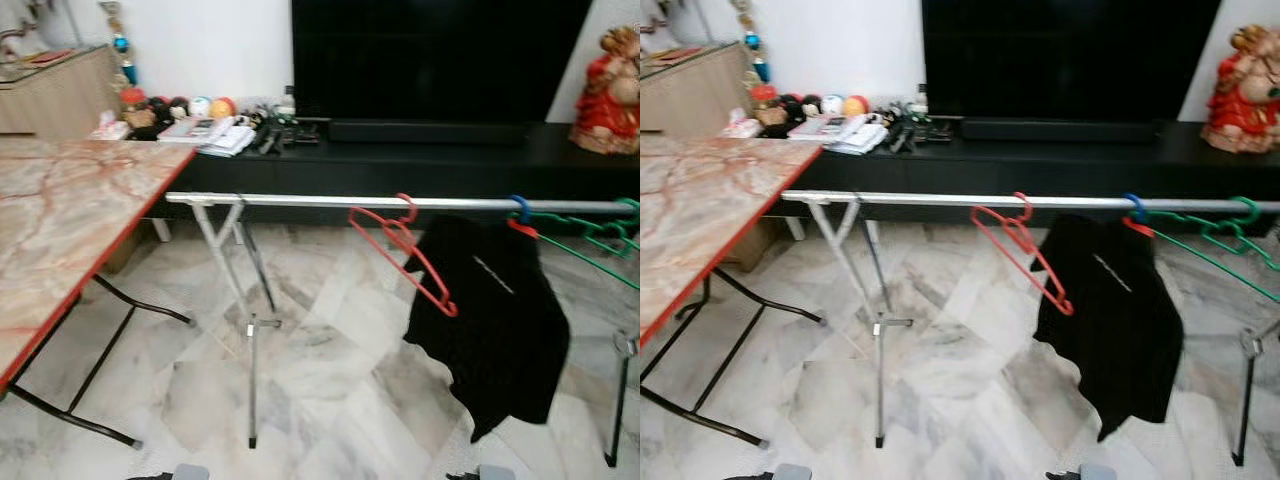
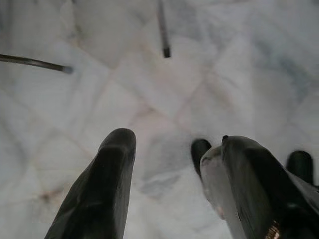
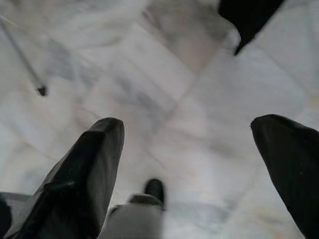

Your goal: Hang hanger

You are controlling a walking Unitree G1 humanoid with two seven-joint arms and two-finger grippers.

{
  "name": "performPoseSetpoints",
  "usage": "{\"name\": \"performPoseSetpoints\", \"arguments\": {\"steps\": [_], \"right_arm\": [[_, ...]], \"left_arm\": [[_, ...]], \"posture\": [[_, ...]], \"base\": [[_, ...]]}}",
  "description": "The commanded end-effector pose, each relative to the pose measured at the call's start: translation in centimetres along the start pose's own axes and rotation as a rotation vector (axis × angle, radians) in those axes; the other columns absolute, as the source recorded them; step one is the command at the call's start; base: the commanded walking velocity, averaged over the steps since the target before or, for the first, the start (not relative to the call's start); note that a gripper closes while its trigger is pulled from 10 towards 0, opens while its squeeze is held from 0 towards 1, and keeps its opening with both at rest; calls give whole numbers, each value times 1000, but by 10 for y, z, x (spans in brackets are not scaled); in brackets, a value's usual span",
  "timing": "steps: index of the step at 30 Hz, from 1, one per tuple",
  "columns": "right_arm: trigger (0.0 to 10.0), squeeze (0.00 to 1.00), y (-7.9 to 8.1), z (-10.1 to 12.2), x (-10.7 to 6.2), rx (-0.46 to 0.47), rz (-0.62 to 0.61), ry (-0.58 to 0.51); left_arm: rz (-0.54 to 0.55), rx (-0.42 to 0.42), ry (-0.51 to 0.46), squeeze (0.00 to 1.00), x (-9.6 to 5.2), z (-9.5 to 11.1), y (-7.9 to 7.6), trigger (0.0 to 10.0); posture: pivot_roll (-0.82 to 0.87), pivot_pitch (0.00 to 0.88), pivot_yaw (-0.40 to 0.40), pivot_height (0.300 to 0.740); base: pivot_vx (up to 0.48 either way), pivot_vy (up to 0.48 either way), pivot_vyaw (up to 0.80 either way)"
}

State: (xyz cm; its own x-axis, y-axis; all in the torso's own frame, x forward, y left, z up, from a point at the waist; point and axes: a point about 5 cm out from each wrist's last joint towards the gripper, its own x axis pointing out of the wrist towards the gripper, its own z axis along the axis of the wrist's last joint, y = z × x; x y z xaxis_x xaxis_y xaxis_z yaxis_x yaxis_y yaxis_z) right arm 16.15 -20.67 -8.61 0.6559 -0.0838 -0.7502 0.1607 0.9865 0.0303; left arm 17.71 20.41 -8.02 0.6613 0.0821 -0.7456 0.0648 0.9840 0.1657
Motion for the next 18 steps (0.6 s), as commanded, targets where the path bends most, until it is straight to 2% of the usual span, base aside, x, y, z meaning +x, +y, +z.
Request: {"name": "performPoseSetpoints", "arguments": {"steps": [1, 7, 15, 18], "right_arm": [[10000, 0, 7, 4, 2, 2, 16, -10], [10000, 0, 8, 4, 2, 16, 12, -22], [10000, 0, 4, 0, 1, -1, 3, 1], [10000, 0, 4, 0, 1, 1, 2, 5]], "left_arm": [[16, 2, 31, 0, -2, -6, 8, 10000], [13, 21, 41, 0, -2, -8, 10, 10000], [17, 2, 54, 0, -3, -12, 9, 10000], [12, 2, 54, 0, -3, -12, 8, 10000]], "posture": [[121, 33, -4, 740], [107, 30, 9, 740], [118, 30, -4, 740], [118, 24, -3, 740]], "base": [[0, -461, 0], [0, -444, 0], [0, 0, 0], [0, 0, -800]]}}
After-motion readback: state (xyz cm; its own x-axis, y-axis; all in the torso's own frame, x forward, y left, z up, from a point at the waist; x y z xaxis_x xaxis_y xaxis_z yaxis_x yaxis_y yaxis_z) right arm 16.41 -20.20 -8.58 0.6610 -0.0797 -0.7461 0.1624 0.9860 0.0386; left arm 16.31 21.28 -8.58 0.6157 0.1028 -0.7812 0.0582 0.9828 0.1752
